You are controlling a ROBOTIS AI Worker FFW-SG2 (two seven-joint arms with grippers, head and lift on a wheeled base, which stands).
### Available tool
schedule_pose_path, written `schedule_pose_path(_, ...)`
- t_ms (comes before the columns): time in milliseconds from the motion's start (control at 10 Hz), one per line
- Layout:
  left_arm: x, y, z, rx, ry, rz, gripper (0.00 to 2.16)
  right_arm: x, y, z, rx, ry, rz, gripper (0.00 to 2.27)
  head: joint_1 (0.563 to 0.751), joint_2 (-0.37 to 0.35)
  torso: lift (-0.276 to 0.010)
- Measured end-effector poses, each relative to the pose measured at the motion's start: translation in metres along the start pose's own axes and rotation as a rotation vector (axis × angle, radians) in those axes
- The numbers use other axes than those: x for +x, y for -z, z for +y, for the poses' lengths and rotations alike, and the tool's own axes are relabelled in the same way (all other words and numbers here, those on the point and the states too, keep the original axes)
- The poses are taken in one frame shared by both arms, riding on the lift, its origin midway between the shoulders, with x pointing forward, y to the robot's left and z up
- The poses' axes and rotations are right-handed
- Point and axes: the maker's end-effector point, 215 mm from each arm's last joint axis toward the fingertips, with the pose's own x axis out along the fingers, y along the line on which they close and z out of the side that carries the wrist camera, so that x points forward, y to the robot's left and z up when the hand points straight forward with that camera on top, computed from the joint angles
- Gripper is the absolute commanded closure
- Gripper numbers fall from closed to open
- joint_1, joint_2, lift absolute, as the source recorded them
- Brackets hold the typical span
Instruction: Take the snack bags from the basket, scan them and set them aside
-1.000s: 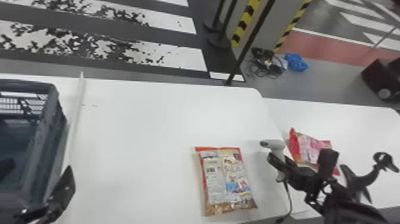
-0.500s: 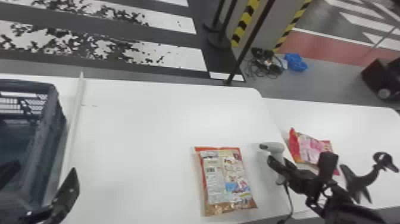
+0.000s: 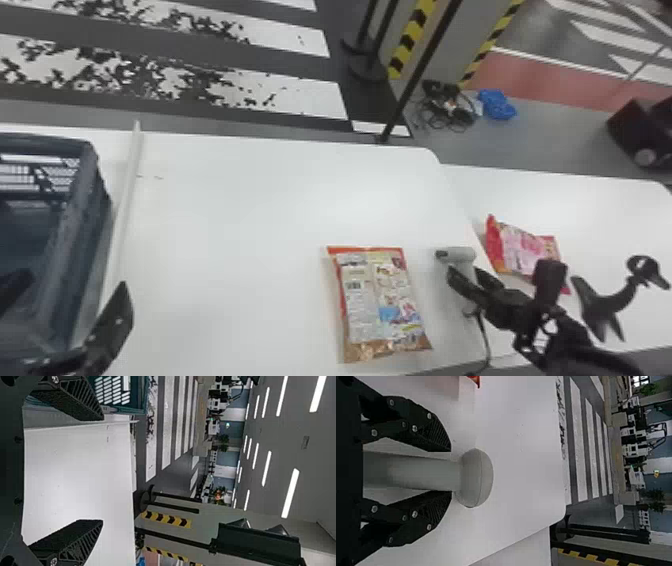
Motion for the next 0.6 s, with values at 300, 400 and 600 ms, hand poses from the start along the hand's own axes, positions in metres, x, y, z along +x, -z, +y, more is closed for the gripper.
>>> schedule_pose_path(300,0.0,-0.003,-0.007,0.006,0.007,-0.006,0.07,-0.018,-0.024,-0.006,0.002,0.023,-0.067,0.04,0.695,-0.35,-0.075)
schedule_pose_path(400,0.0,-0.004,-0.009,0.007,0.008,-0.008,0.07,-0.035,-0.041,-0.004,0.034,0.025,-0.088,0.05,0.695,-0.35,-0.075)
schedule_pose_path(600,0.001,-0.003,-0.011,0.004,0.012,-0.008,0.07,-0.066,-0.056,0.024,0.151,-0.037,0.019,0.04,0.695,-0.35,-0.075)
